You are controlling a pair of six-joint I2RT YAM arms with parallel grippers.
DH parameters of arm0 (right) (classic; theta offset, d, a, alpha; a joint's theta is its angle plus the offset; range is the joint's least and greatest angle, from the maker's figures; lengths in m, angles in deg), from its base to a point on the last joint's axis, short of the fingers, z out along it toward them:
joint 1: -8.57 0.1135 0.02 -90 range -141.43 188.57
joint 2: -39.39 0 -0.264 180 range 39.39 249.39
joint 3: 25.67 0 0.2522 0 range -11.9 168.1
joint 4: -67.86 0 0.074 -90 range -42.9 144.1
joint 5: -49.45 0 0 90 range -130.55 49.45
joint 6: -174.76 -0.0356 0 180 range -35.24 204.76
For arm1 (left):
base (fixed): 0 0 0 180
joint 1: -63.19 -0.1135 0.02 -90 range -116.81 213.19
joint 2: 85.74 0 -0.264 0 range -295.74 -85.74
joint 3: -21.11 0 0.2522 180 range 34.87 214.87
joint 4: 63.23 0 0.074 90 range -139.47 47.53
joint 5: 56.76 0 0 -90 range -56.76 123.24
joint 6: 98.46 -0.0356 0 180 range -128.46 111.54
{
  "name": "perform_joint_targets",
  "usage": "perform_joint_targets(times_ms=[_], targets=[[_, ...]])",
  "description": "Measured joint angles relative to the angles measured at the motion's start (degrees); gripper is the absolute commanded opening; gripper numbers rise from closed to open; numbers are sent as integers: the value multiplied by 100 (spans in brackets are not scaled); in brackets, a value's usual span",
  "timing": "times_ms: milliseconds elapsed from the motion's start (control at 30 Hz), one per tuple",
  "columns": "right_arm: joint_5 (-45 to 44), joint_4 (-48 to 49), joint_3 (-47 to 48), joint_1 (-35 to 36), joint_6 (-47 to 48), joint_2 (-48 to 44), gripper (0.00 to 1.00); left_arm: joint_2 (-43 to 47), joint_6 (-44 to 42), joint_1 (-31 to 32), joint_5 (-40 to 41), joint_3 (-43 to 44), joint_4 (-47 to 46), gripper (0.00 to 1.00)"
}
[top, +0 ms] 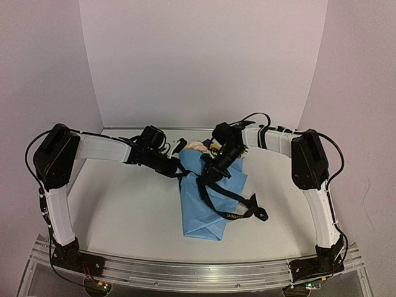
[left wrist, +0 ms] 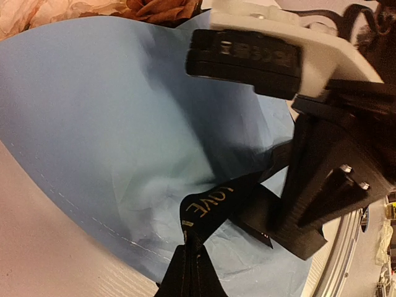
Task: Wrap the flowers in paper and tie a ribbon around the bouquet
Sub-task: Cross the ribbon with the folded bouquet.
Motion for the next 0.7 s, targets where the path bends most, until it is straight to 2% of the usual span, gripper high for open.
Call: perform_joint_targets(times_ms=[500,700], targets=[[-1991,-118,207,225,-242,147,0,234,-109,94,-698,-61,2,0],[-2532,119,218,241,-284,155,5,222,-244,309,-730,-61,338,0]])
